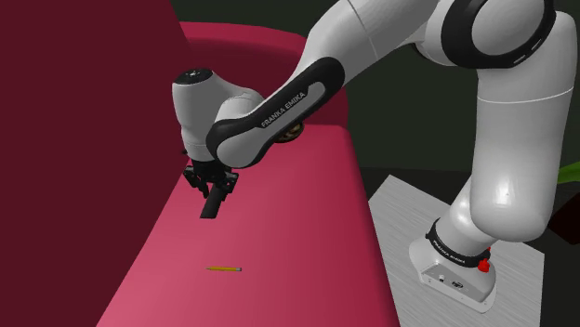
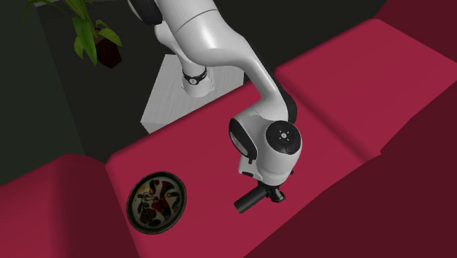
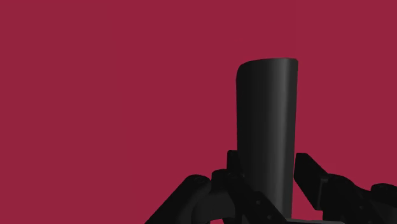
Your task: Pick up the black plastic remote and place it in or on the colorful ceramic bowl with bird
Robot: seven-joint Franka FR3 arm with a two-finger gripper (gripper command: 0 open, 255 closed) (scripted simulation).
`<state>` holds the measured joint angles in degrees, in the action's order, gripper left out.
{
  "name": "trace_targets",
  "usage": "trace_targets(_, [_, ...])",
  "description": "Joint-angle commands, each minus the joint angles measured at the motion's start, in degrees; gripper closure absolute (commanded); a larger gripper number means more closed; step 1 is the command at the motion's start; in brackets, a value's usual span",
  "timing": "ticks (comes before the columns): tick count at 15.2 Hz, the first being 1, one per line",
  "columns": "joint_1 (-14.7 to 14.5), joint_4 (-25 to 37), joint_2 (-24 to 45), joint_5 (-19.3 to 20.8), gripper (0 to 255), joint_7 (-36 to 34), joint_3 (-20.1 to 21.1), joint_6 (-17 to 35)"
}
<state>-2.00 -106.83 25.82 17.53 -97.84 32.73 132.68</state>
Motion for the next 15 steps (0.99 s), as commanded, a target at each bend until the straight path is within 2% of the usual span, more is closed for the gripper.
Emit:
trace_targets(1, [0.0, 0.0, 0.1, 0.0, 255, 0.0, 0.0, 0.3])
trace_targets(6, [-0.1, 0.1, 0.3, 0.1, 255, 0.0, -0.1, 0.2])
trace_targets(15, [1.2, 2.2, -3.5, -2.9, 255, 1.8, 1.7, -5.1])
